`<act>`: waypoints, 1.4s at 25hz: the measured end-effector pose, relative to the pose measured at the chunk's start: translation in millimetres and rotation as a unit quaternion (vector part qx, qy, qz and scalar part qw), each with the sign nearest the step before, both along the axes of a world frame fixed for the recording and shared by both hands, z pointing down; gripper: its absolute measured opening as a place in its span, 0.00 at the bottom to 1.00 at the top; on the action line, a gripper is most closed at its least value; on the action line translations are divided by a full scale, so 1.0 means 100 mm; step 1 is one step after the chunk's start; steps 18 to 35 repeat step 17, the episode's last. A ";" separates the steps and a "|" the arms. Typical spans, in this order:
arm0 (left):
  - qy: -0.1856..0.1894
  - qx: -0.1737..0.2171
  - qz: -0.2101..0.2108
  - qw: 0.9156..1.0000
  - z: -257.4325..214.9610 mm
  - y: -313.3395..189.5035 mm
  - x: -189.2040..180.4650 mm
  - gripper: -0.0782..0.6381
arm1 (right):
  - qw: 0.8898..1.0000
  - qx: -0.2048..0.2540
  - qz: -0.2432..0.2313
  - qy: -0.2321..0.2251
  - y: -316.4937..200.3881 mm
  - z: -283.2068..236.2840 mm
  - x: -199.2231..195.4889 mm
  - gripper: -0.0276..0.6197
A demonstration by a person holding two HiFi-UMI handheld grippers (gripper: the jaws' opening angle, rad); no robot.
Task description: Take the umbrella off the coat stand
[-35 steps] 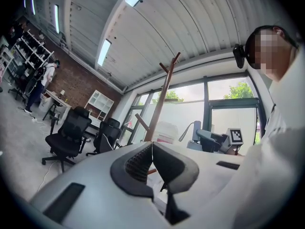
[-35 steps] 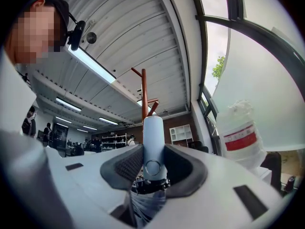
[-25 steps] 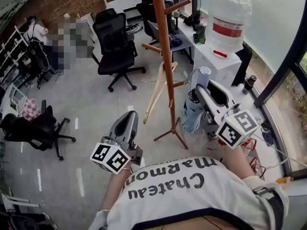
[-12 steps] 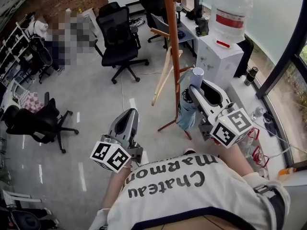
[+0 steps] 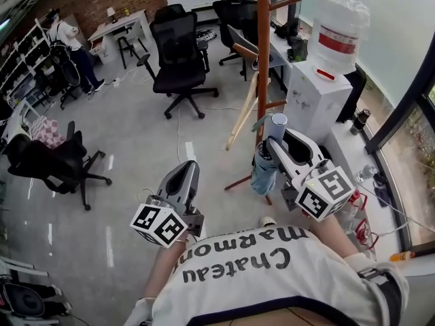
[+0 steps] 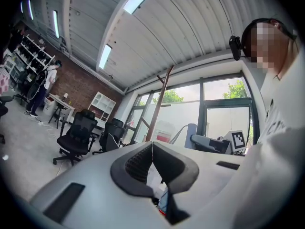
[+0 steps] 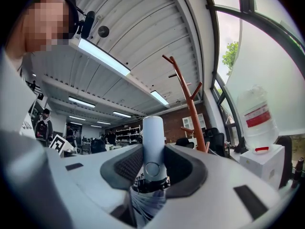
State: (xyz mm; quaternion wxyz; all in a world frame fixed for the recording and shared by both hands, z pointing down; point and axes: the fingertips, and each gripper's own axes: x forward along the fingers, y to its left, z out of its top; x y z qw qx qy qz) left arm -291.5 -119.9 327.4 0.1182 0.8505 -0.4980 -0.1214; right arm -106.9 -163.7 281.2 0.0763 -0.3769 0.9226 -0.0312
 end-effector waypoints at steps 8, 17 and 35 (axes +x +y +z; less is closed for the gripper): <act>0.005 -0.004 -0.012 1.000 0.04 -0.12 0.02 0.14 | 0.999 -0.010 -0.029 0.012 -0.11 0.10 -0.10 0.28; 0.013 -0.004 -0.023 1.000 0.06 0.12 -0.26 0.14 | 0.999 -0.001 -0.038 0.022 0.10 0.07 -0.38 0.28; 0.013 -0.004 -0.023 1.000 0.06 0.12 -0.26 0.14 | 0.999 -0.001 -0.038 0.022 0.10 0.07 -0.38 0.28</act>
